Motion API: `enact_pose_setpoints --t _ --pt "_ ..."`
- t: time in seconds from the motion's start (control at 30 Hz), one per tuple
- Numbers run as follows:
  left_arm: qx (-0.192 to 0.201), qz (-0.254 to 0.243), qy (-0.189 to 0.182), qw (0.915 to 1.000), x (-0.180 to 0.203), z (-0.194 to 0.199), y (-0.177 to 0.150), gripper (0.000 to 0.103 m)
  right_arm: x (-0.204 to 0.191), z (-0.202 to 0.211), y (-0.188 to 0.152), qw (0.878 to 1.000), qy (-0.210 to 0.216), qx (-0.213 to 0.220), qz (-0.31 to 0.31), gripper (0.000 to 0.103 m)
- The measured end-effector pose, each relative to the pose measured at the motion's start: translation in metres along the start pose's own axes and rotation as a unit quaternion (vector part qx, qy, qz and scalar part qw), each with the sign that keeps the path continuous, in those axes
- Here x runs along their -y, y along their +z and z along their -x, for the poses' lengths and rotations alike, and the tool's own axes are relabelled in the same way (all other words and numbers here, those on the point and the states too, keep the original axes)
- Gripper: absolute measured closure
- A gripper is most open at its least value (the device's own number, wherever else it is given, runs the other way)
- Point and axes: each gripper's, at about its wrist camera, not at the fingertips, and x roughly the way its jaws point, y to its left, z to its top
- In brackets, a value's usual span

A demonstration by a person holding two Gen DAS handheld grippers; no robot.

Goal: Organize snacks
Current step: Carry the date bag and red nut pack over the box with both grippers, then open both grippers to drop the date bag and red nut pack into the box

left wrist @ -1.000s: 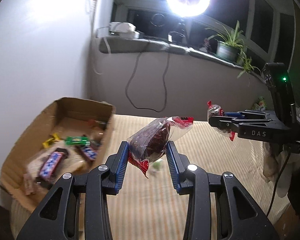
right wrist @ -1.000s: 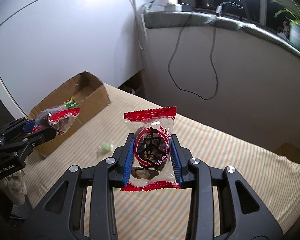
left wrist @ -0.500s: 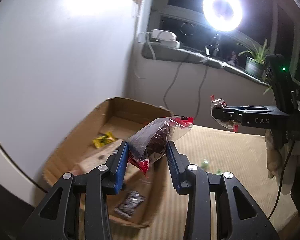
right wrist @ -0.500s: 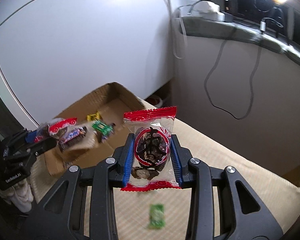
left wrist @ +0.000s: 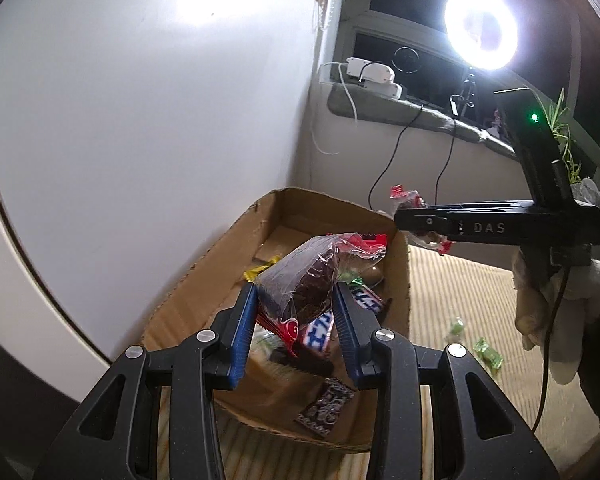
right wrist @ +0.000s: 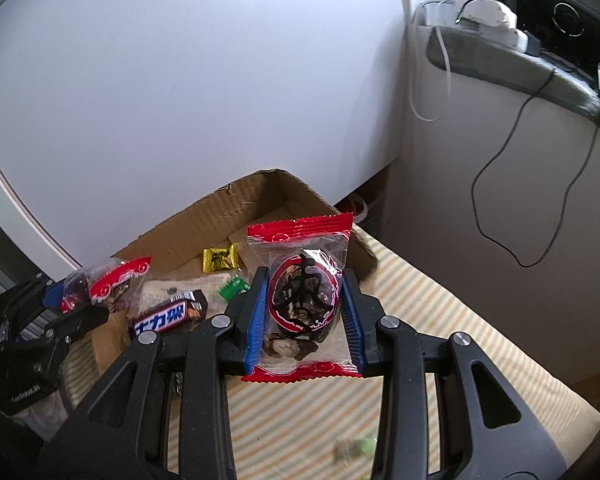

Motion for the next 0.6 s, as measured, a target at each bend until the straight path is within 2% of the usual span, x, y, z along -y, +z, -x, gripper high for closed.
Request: enact_pose_setpoints --t 0.33,0.6 --pt "-0.007 0.002 0.006 0.9999 -0.005 -0.006 0.0 0.066 -0.011 -0.028 0.003 1.0 0.01 -0.021 0.011 0.067" --pt "-0.011 0.0 0.008 0.9999 -0.005 -0.009 0.002 0.065 -0.013 -0.035 0.005 1.0 0.011 -0.025 0.011 0.067"
